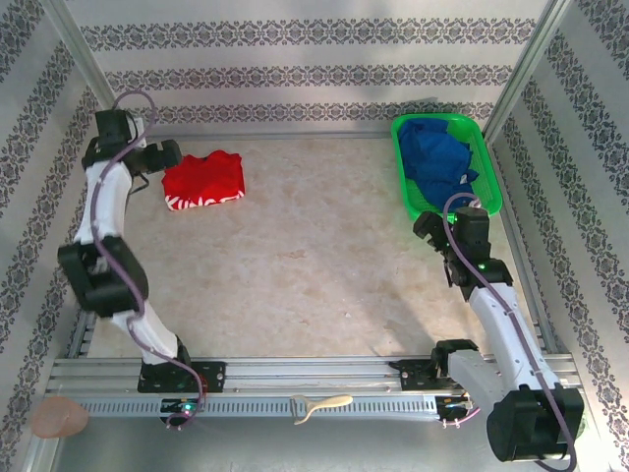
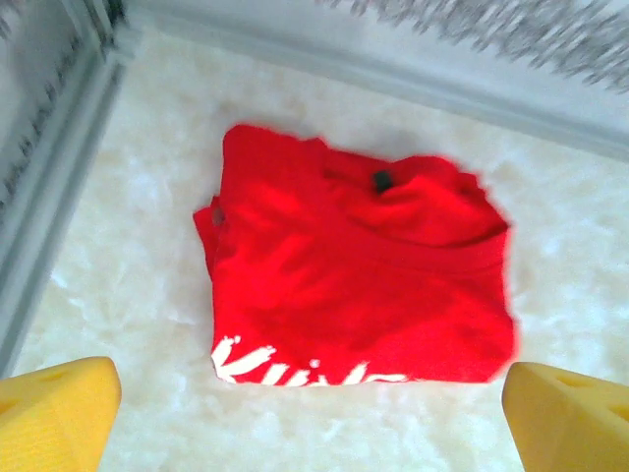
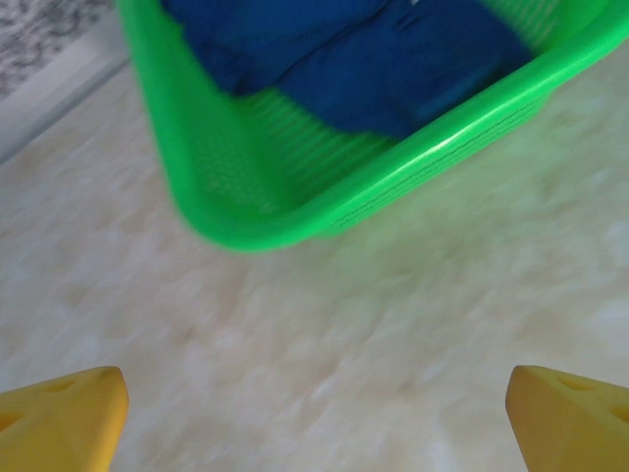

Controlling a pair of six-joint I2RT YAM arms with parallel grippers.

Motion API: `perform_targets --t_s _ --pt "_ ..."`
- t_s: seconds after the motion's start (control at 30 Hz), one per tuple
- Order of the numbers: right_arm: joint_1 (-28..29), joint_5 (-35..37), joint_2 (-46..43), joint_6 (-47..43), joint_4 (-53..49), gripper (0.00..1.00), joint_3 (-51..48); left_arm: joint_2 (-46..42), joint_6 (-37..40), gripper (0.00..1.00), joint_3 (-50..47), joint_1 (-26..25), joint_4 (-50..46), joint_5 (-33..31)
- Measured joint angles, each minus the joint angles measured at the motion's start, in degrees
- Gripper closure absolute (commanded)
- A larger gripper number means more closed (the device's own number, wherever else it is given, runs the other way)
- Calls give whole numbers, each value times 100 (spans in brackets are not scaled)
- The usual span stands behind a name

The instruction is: Fold the inside-out t-shirt

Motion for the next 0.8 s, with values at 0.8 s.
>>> perform_targets --t_s 0.8 --pt "-380 365 2791 -2566 6741 2 -2302 -289 452 1 -7226 -1740 8765 -1707"
